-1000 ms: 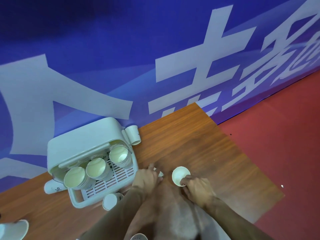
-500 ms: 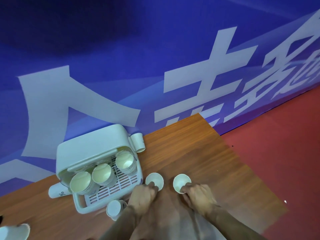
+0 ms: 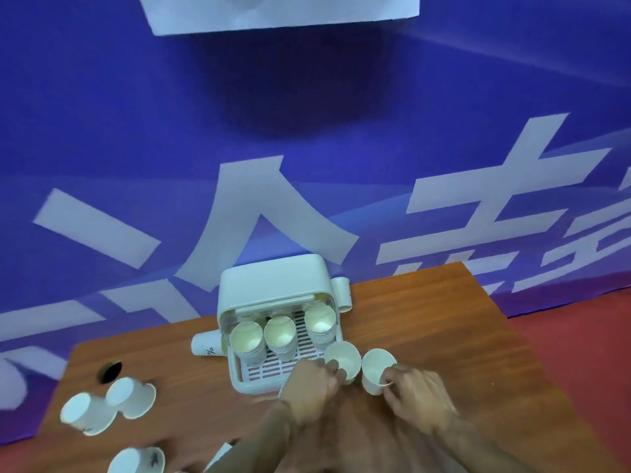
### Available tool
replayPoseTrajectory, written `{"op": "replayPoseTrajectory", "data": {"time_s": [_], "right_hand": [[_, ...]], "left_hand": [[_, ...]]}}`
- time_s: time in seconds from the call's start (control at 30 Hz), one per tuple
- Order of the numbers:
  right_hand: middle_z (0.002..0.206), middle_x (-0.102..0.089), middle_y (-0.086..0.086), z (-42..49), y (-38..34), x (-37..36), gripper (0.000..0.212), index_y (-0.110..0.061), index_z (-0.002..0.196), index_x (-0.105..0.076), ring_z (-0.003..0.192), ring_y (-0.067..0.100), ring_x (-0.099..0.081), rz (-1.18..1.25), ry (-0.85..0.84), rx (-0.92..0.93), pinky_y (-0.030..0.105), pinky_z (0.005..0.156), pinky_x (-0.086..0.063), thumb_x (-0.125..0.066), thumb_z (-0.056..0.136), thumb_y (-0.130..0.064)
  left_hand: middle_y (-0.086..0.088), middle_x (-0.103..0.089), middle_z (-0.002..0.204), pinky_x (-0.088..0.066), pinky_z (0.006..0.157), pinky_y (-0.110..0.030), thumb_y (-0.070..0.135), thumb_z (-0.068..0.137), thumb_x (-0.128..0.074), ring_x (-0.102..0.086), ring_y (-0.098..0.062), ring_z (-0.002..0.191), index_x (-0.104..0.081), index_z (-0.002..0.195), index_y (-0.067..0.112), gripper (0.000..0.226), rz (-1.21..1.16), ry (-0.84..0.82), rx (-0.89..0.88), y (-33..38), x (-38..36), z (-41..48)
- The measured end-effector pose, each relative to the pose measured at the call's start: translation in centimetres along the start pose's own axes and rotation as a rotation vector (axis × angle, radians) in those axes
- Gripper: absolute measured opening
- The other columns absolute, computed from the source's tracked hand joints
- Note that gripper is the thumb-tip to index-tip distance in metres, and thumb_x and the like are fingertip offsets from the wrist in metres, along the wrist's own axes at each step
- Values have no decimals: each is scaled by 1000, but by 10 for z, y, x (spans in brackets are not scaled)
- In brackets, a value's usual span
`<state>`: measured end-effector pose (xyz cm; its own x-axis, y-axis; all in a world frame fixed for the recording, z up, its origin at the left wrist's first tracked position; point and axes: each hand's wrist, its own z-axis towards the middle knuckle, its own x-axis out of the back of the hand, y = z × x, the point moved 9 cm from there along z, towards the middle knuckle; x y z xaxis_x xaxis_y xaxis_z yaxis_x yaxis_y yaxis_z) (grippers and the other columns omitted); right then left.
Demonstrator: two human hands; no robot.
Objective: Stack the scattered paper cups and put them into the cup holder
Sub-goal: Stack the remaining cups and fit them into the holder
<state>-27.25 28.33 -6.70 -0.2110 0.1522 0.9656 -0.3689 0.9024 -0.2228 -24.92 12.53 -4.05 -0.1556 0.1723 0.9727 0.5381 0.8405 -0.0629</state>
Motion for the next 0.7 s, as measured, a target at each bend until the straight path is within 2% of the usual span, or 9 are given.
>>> {"op": "replayPoseTrajectory", "data": {"time_s": [0.07,0.13,0.2,0.27,0.4,0.5,0.57,0.7], "right_hand": [[98,-62,-15,5,-18,5,23,-31,101,-57,95,8,-59,32,22,44,27,74,-44,-40,90,-43],[96,-61,-16,11,-44,13,23,-31,100,-56,92,6,-58,53,47,96,25,73,-44,-41,90,-45],[98,-60,-18,17,-68,23,23,-34,102,-57,92,4,-57,64,78,154,23,74,-43,-42,90,-47],[99,-60,-20,24,-91,32,22,-35,103,-58,92,2,-57,77,82,220,23,75,-43,-43,90,-47],[93,-59,-21,43,-125,47,23,-35,100,-59,86,1,-56,101,91,299,21,73,-45,-44,89,-49],[86,-56,-24,62,-145,52,15,-38,95,-58,75,-5,-52,174,100,323,14,65,-41,-50,87,-48],[87,-57,-26,74,-159,53,12,-40,95,-57,76,-8,-52,195,133,344,10,62,-40,-52,86,-46],[93,-61,-28,85,-176,52,17,-38,94,-62,82,-8,-56,198,173,362,13,66,-46,-48,87,-45]], "left_hand": [[-6,-57,97,-28,54,-37,15,88,-45,-59,-32,80,-54,100,17,15,-8,36,18,-11,7,-19],[3,-57,79,-29,46,-29,26,77,-60,-58,-21,63,-55,83,24,8,-1,43,11,-23,15,-44],[7,-52,65,-30,37,-22,35,66,-72,-51,-14,49,-55,69,26,19,29,68,12,-35,27,-67],[8,-51,62,-31,36,-21,35,66,-74,-50,-13,46,-55,66,26,21,63,126,75,-53,41,-87],[8,-52,60,-21,37,-22,37,61,-77,-51,-12,46,-56,62,26,24,59,195,224,-90,62,-127],[7,-51,60,-21,37,-22,34,57,-80,-51,-13,46,-55,62,25,27,48,207,309,-114,64,-148],[6,-51,60,-20,37,-23,31,55,-81,-49,-14,46,-55,62,25,28,54,224,345,-127,62,-157],[5,-52,61,-25,35,-24,24,61,-78,-48,-16,46,-56,63,25,23,49,266,390,-141,60,-165]]}}
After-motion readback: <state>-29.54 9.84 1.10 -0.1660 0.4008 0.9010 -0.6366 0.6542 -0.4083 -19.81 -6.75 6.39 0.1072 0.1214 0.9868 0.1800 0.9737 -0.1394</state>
